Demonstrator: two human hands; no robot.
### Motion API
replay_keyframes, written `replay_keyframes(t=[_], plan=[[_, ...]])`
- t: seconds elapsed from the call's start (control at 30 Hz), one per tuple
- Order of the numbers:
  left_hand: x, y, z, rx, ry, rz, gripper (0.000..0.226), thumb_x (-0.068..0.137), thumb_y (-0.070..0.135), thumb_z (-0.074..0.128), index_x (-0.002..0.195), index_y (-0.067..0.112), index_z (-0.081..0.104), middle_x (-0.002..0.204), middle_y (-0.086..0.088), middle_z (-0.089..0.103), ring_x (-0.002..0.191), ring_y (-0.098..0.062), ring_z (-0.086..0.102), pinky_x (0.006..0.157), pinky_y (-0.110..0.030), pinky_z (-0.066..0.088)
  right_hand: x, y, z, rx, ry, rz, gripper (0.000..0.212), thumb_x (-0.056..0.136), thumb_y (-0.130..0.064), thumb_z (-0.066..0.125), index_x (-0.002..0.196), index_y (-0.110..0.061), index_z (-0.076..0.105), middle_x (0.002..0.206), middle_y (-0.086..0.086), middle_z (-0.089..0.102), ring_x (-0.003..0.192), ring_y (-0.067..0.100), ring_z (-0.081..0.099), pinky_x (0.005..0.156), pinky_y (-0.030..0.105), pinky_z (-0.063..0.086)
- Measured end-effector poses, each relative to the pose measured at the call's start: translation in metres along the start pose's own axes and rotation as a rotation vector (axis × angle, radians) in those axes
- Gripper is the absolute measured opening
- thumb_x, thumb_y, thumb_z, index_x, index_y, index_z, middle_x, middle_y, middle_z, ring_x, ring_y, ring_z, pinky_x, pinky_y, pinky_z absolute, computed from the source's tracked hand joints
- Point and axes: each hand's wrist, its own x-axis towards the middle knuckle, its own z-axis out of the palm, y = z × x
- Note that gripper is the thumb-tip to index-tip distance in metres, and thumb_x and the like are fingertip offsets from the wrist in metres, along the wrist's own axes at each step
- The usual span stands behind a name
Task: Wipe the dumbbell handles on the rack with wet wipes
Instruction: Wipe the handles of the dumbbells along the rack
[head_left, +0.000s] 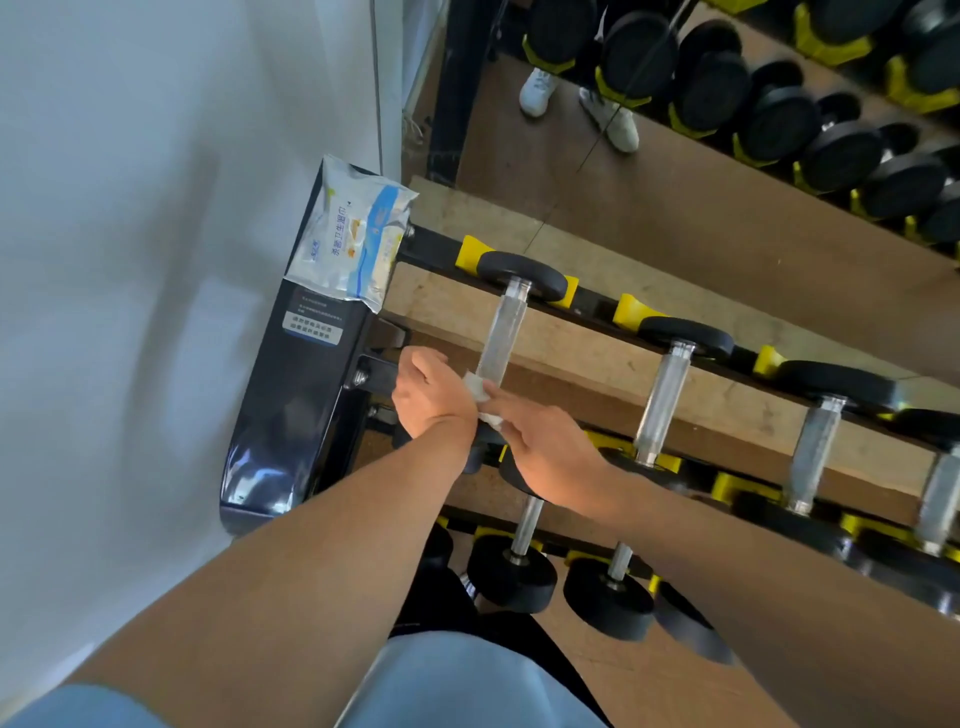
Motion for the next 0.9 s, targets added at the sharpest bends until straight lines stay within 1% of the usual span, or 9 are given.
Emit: replay_keyframes(t=[0.1, 0.23, 0.33, 0.47, 0.6, 0.7, 0.8, 0.87, 0.9], plan=[[0.001, -0.001, 0.000, 0.000, -0.012, 0.015, 0.037, 0.098, 0.023, 0.030, 0.087, 0.016, 0.064, 0.077, 0.001, 0.057, 0.070, -0.013, 0.049, 0.069, -0.032, 0.033, -0.004, 0.006, -0.016, 0.044, -0.054, 0.180, 0.035, 0.107, -0.021, 0.038, 0.136, -0.030, 0.057, 0.125, -0.001, 0.066, 0.096, 0.014, 0.061, 0.071, 0.023, 0.044], [0.001, -0.001, 0.000, 0.005, -0.014, 0.014, 0.037, 0.099, 0.024, 0.028, 0.087, 0.016, 0.063, 0.075, 0.002, 0.056, 0.069, -0.012, 0.049, 0.065, -0.033, 0.034, 0.017, 0.016, -0.028, 0.072, 0.205, 0.435, 0.030, 0.106, -0.023, 0.040, 0.124, -0.020, 0.063, 0.099, 0.004, 0.067, 0.080, 0.017, 0.062, 0.062, 0.031, 0.046], [0.001, 0.000, 0.000, 0.021, -0.016, 0.014, 0.038, 0.099, 0.023, 0.028, 0.091, 0.014, 0.064, 0.074, 0.002, 0.055, 0.067, -0.011, 0.048, 0.056, -0.030, 0.030, 0.029, -0.005, -0.004, 0.117, 0.157, 0.538, 0.025, 0.104, -0.020, 0.043, 0.111, -0.016, 0.066, 0.086, 0.002, 0.065, 0.070, 0.012, 0.060, 0.051, 0.025, 0.042], [0.002, 0.000, 0.000, 0.032, -0.009, 0.005, 0.038, 0.098, 0.023, 0.029, 0.090, 0.015, 0.065, 0.078, -0.002, 0.059, 0.068, -0.012, 0.050, 0.062, -0.031, 0.033, 0.021, -0.023, 0.018, 0.060, 0.133, 0.549, 0.017, 0.097, -0.020, 0.048, 0.107, -0.020, 0.061, 0.095, 0.004, 0.068, 0.084, 0.022, 0.066, 0.071, 0.040, 0.058], [0.002, 0.000, 0.000, 0.041, -0.025, 0.005, 0.038, 0.098, 0.023, 0.028, 0.091, 0.014, 0.064, 0.077, -0.002, 0.059, 0.067, -0.013, 0.050, 0.060, -0.032, 0.034, 0.016, -0.020, -0.020, 0.175, 0.050, 0.488, 0.018, 0.103, -0.027, 0.046, 0.101, -0.023, 0.063, 0.088, 0.001, 0.065, 0.075, 0.013, 0.059, 0.062, 0.027, 0.047], [0.001, 0.001, -0.001, 0.047, -0.034, 0.003, 0.037, 0.098, 0.022, 0.028, 0.093, 0.014, 0.064, 0.078, -0.003, 0.059, 0.067, -0.011, 0.050, 0.054, -0.029, 0.032, 0.033, -0.014, -0.052, 0.630, 0.375, 0.715, 0.019, 0.101, -0.017, 0.047, 0.100, -0.015, 0.065, 0.087, 0.003, 0.064, 0.074, 0.016, 0.056, 0.062, 0.027, 0.046], [0.001, 0.000, -0.001, 0.050, -0.029, 0.004, 0.037, 0.098, 0.023, 0.029, 0.094, 0.015, 0.064, 0.080, -0.004, 0.060, 0.067, -0.012, 0.050, 0.057, -0.031, 0.032, 0.061, -0.018, -0.062, 0.556, 0.379, 0.779, 0.037, 0.096, -0.017, 0.055, 0.130, -0.005, 0.052, 0.119, 0.007, 0.056, 0.112, 0.023, 0.057, 0.084, 0.028, 0.046], [0.001, 0.000, -0.001, 0.045, -0.022, 0.009, 0.037, 0.098, 0.023, 0.029, 0.093, 0.015, 0.065, 0.079, -0.003, 0.059, 0.068, -0.013, 0.051, 0.060, -0.031, 0.034, 0.076, -0.030, -0.055, 0.474, 0.430, 0.756, 0.042, 0.096, -0.019, 0.058, 0.135, -0.008, 0.047, 0.129, 0.007, 0.055, 0.122, 0.025, 0.054, 0.078, 0.027, 0.038], [0.001, 0.001, -0.001, 0.044, -0.019, 0.007, 0.037, 0.098, 0.023, 0.029, 0.093, 0.015, 0.065, 0.078, -0.002, 0.058, 0.067, -0.012, 0.050, 0.060, -0.031, 0.033, 0.084, -0.033, -0.051, 0.596, 0.528, 0.735, 0.036, 0.100, -0.020, 0.053, 0.134, -0.009, 0.050, 0.127, 0.009, 0.059, 0.119, 0.027, 0.057, 0.076, 0.028, 0.037]])
